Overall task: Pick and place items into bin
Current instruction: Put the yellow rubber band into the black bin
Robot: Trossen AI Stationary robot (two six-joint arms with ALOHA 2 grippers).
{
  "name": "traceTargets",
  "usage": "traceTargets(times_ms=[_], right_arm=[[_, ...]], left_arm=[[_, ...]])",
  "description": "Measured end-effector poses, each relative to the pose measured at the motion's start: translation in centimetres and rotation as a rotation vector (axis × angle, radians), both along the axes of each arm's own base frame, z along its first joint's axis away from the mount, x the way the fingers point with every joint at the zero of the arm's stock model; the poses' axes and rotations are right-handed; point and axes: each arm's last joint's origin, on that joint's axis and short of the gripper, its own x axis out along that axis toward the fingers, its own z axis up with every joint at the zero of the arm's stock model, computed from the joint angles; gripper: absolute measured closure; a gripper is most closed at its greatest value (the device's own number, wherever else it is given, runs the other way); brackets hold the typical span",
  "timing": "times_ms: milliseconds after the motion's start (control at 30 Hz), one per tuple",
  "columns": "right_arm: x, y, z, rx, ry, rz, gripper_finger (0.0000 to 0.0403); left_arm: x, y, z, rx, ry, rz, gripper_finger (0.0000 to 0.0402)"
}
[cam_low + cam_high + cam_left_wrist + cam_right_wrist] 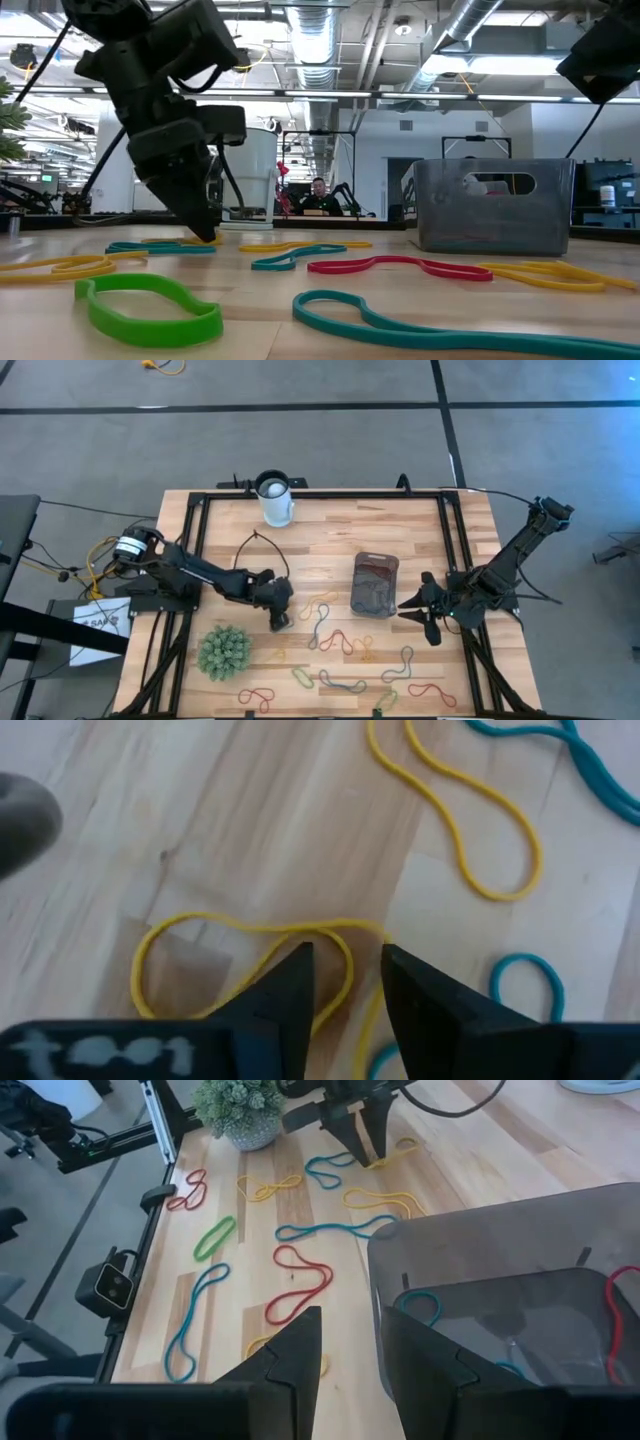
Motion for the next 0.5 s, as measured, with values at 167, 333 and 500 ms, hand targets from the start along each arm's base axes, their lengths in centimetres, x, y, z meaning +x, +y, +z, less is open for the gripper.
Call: traceTargets(times_ms=[167, 333, 500], right_arm=[[0.0, 0.0, 0.0, 0.0, 0.0, 0.0, 0.0301], [0.0, 0.0, 0.0, -0.001, -0.001, -0.001, 0.0301], [0.0, 0.0, 0.0, 0.0, -0.002, -0.005, 0.0301]], left_arm=[[-0.2, -0.3, -0.1, 0.027, 0.009, 0.003, 0.0359], [0.2, -0.2, 0.1, 0.055, -0.042, 0.032, 0.0395], [2.0, -0.6, 2.3, 0.079, -0.127, -0.029, 0.0401]])
